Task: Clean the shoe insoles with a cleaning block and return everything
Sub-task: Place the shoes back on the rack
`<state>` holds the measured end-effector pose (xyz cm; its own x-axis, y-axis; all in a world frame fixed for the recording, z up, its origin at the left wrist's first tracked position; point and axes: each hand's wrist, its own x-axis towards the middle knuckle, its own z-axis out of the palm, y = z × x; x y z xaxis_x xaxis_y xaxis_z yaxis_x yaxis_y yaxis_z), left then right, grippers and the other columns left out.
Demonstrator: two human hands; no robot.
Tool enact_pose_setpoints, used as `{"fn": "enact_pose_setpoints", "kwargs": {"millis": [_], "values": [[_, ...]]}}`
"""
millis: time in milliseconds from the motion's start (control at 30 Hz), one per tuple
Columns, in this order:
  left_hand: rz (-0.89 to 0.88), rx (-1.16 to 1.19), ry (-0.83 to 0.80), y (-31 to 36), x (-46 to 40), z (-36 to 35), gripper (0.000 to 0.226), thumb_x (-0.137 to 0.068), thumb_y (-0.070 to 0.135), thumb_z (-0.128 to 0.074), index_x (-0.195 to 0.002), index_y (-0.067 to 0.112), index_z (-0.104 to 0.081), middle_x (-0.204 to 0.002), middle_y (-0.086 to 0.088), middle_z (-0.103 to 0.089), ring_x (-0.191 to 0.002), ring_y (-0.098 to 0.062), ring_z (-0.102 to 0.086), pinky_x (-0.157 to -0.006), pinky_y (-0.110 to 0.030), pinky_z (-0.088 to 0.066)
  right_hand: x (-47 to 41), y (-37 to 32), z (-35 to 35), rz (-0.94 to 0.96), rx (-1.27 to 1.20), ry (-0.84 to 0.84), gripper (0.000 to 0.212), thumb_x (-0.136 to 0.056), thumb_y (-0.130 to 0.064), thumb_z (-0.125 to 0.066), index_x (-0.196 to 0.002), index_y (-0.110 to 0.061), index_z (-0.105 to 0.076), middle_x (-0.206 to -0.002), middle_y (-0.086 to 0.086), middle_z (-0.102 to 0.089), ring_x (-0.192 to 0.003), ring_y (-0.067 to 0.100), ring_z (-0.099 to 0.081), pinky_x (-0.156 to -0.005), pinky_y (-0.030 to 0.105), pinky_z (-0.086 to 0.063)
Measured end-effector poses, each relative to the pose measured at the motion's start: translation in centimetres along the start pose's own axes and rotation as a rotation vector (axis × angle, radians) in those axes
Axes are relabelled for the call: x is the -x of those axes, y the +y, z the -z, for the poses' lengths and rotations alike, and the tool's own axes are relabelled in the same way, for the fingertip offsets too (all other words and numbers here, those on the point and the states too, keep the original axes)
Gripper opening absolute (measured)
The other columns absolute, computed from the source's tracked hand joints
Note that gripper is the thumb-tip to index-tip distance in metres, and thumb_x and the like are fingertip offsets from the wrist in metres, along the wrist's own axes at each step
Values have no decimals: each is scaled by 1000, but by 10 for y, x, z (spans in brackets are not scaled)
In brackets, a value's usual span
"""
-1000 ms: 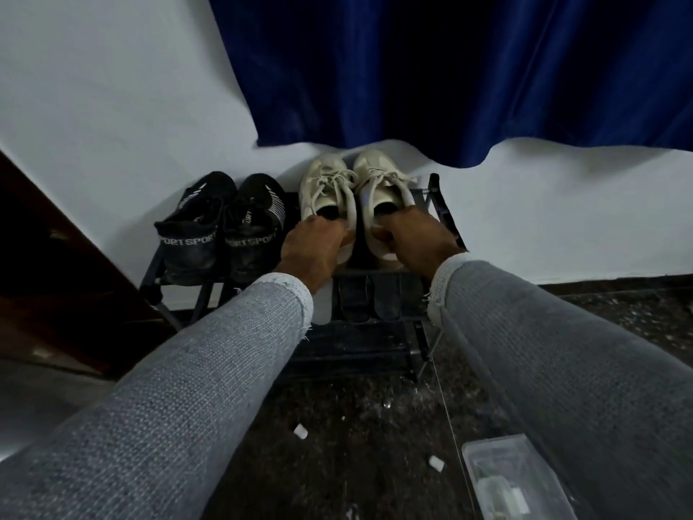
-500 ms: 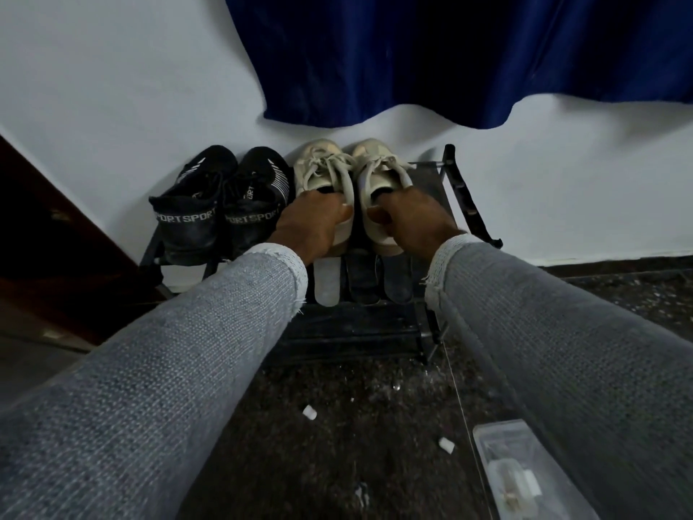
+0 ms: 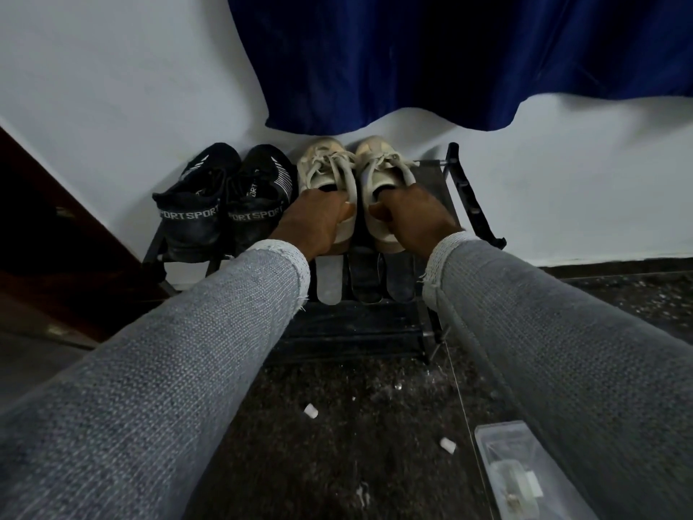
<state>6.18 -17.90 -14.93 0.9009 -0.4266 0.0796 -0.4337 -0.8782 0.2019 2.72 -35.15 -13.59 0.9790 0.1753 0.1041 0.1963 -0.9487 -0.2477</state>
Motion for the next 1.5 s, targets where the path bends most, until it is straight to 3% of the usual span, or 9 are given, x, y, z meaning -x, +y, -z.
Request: {"fn": "enact_pose_setpoints", "kwargs": {"millis": [133,233,333,467,700,767,867,1167,1500], "values": [[-20,-42,4,-1,1,0,21,-87,13,-63,-107,10,-56,-110,-15,-63,-102,-36,-59,-85,-46,-51,-1,0,-4,-3,22,4,24,-98,-22,-49,-114,-6,-58,-114,21,-60,-110,37,-53,-84,40,-48],[25,-106,-13,6,5,-2,41,-88,11,-63,-125,9,-46,-125,-17,-53,-116,-38,-49,-93,-49,-46,-1,1,-8,-14,57,5,27,-97,-20,-51,-120,-7,-54,-122,20,-56,-117,35,-48,-88,42,-47],[79,-119,10,11,16,-2,58,-89,19,-62,-139,13,-34,-138,-16,-38,-126,-36,-38,-97,-48,-42,4,-2,-9,-24,63,-6,45,-90,-19,-58,-132,-9,-45,-136,18,-44,-128,35,-38,-99,46,-43],[19,-92,114,16,43,-2,86,-82,20,-70,-151,19,-18,-153,-15,-19,-140,-34,-25,-108,-47,-36,23,-7,-7,-22,46,70,62,-83,-18,-66,-137,-13,-38,-143,13,-37,-134,33,-33,-103,54,-40],[-21,15,246,33,106,18,76,-80,13,-69,-145,27,-31,-147,-2,-31,-134,-24,-37,-104,-44,-43,74,-22,9,-22,-2,125,62,-84,-19,-66,-139,-23,-36,-143,6,-41,-134,30,-36,-106,52,-38],[4,-3,227,35,126,24,71,-83,14,-67,-144,20,-32,-149,-5,-30,-135,-27,-36,-103,-43,-43,92,-29,12,-20,-24,116,71,-83,-17,-67,-144,-24,-32,-145,7,-39,-132,32,-37,-106,51,-38],[49,-61,191,38,158,30,62,-87,19,-64,-141,11,-35,-146,-12,-34,-132,-31,-37,-99,-47,-45,123,-44,12,-23,8,36,73,-85,-18,-68,-146,-12,-28,-143,14,-39,-130,36,-37,-105,48,-39],[89,1,137,53,239,35,60,-90,23,-61,-143,13,-34,-143,-11,-39,-130,-31,-40,-101,-45,-39,199,-80,15,-86,69,-23,72,-88,-28,-64,-147,-11,-26,-145,14,-38,-132,37,-36,-103,49,-39],[95,14,18,75,269,-6,69,-91,28,-61,-147,12,-25,-143,-14,-40,-130,-32,-42,-101,-47,-39,245,-59,-6,-173,-17,-99,68,-90,-21,-63,-146,-10,-28,-147,16,-37,-132,38,-36,-106,48,-38]]}}
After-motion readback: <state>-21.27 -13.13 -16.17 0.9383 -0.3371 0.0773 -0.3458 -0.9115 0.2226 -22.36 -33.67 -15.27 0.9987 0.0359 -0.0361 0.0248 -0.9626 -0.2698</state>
